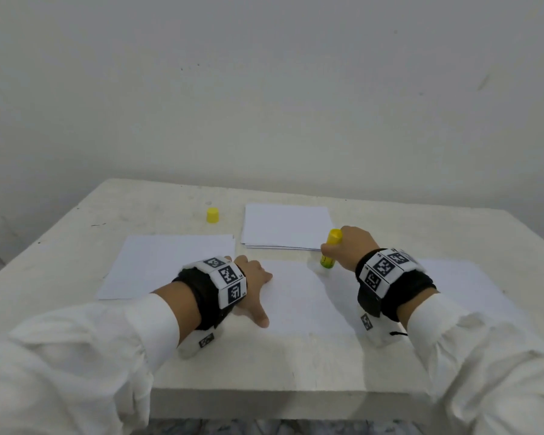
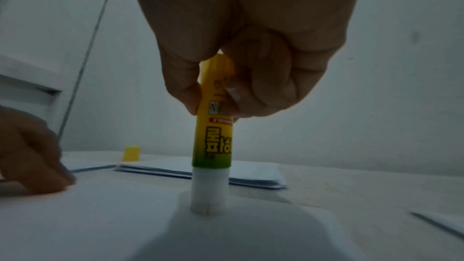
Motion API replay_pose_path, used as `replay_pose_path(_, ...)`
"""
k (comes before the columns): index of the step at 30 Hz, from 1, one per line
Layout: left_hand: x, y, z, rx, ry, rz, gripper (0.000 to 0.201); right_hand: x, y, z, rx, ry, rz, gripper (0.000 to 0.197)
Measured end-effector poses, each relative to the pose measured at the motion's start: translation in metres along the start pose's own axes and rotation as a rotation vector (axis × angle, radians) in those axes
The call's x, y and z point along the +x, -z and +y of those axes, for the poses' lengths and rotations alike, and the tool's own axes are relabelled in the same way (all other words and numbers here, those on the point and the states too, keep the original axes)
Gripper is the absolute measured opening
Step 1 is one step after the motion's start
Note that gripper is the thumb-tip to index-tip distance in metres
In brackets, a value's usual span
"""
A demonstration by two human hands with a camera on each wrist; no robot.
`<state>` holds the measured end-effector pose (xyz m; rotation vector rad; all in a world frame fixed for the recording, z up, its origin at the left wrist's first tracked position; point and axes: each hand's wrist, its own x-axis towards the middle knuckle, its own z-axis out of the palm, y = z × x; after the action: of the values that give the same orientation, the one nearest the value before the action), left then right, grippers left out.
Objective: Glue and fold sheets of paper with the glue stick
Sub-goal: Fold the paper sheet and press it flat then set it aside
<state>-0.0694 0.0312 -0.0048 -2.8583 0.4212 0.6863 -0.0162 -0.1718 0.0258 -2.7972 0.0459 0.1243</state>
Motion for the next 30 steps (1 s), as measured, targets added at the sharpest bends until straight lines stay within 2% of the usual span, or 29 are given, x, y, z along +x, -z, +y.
replay_pose_path(4, 0.002, 0.005, -0.001, 0.046, -0.003, 0.004, 0.106, -0.003, 0.016, 0.034, -0.02, -0.095, 0.04, 0.031)
replay_pose_path(7, 0.001, 0.008, -0.002, -0.02, 0.035, -0.032, 0.11, -0.004, 0.022, 0.045, 0.0, -0.123, 0.047, 0.033)
replay_pose_path(11, -0.003, 0.01, -0.007, -0.112, 0.105, -0.092, 0.12, -0.015, 0.021, 0.031, 0.26, -0.014, 0.223, 0.02)
replay_pose_path(12, -0.004, 0.011, -0.008, -0.105, 0.108, -0.099, 0.125, -0.019, 0.02, 0.021, 0.305, 0.04, 0.217, 0.017)
replay_pose_path(14, -0.006, 0.014, -0.009, -0.097, 0.119, -0.111, 0.132, -0.028, 0.014, -0.005, 0.321, 0.163, 0.074, 0.018)
replay_pose_path(16, -0.007, 0.014, -0.009, -0.093, 0.13, -0.118, 0.134, -0.035, 0.004, -0.033, 0.217, 0.259, -0.107, 0.026)
replay_pose_path(17, -0.007, 0.014, -0.009, -0.091, 0.131, -0.117, 0.134, -0.036, -0.003, -0.045, 0.156, 0.293, -0.153, 0.031)
replay_pose_path(22, -0.01, 0.013, -0.006, -0.077, 0.135, -0.109, 0.129, -0.034, -0.024, -0.069, 0.07, 0.315, -0.167, 0.033)
replay_pose_path(30, -0.015, 0.016, -0.001, -0.034, 0.079, -0.085, 0.121, -0.076, -0.023, -0.054, 0.099, 0.427, -0.257, 0.027)
